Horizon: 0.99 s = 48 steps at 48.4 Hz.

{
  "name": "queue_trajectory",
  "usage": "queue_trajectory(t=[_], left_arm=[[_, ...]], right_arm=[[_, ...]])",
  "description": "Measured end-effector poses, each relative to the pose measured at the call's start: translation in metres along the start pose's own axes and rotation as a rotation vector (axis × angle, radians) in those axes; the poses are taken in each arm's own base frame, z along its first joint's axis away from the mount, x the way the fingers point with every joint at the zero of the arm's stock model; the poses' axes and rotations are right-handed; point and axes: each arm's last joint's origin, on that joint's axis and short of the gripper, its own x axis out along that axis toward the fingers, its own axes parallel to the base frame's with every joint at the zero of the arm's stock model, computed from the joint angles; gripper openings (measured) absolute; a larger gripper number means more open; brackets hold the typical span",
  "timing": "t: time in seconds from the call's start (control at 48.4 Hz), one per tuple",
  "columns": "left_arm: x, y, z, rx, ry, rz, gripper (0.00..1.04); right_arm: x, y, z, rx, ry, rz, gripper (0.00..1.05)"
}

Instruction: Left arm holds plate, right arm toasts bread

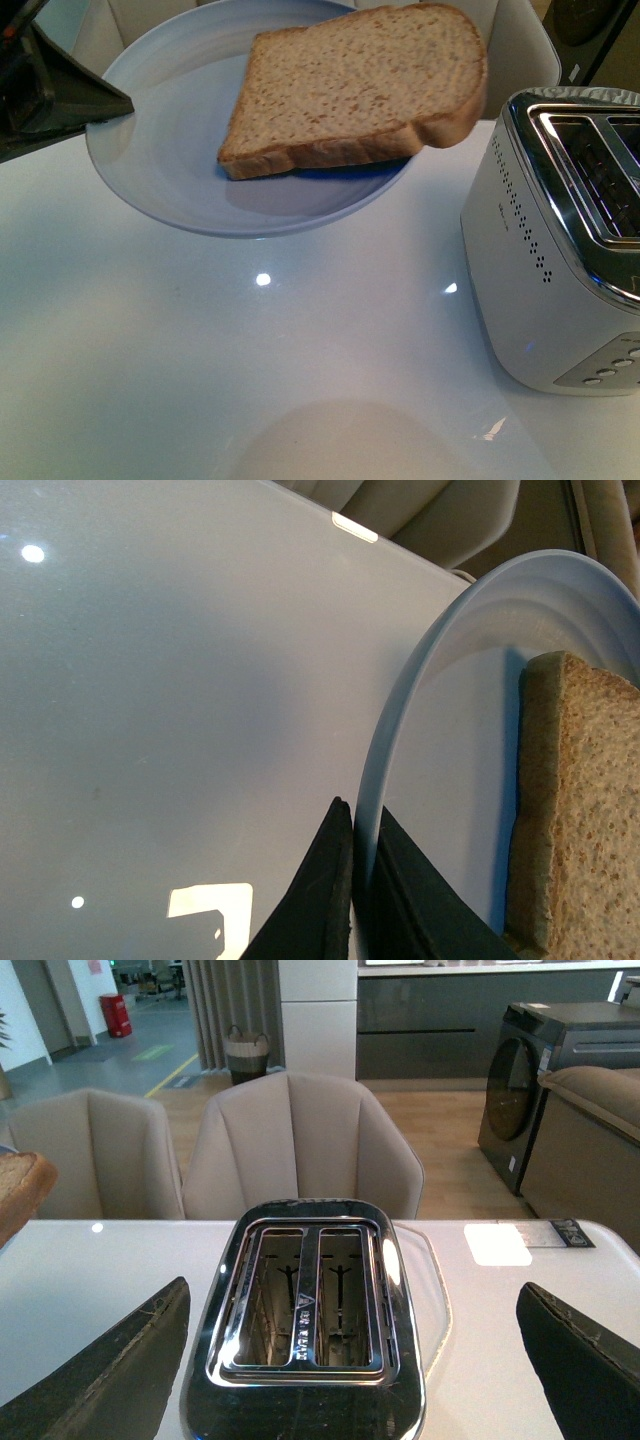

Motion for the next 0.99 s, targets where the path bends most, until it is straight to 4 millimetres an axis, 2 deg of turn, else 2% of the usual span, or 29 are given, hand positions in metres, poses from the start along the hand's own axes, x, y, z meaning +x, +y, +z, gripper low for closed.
queue_trajectory(t=[0.641, 0.993], left_arm=[[0.005, -0.046, -0.018, -0.031, 0.038, -0.056, 0.03], [0.004, -0.048, -0.018, -0.041, 0.034, -0.059, 0.03]], right_arm=[[0.000, 0.000, 0.000, 0.000, 0.000, 0.000, 0.96], [0.000, 0.000, 0.000, 0.000, 0.000, 0.000, 0.96]])
